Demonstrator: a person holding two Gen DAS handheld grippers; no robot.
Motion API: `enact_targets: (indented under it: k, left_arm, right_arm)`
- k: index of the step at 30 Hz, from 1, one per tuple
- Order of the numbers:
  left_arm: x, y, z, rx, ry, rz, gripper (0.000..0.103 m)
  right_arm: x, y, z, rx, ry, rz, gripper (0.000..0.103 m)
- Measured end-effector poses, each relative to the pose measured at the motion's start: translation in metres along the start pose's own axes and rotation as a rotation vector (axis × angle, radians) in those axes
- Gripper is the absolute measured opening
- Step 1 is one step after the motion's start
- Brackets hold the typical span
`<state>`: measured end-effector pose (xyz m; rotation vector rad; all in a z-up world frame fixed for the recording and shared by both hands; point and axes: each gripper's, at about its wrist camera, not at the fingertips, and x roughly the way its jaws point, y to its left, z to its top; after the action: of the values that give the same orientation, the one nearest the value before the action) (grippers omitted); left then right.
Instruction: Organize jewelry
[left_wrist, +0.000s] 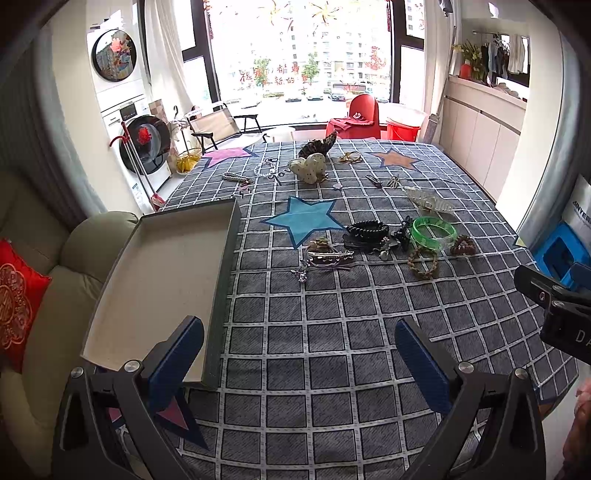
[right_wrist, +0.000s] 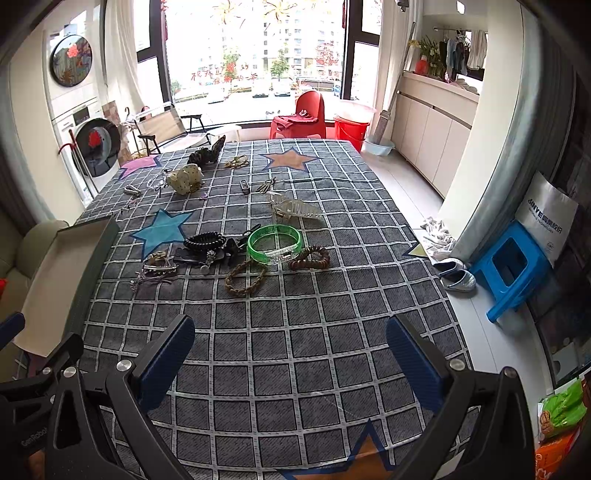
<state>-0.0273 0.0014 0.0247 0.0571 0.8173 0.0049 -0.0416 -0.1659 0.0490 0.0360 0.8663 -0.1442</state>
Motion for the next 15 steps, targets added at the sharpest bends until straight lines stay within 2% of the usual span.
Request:
enact_targets:
  k: [15]
  left_arm:
    - [0.0062, -0.005, -0.0022, 0.011, 0.014, 0.001, 0.103]
  right_arm:
    - [0.0003, -0.0013, -0.0001, 0.004, 0.005, 0.001, 0.103]
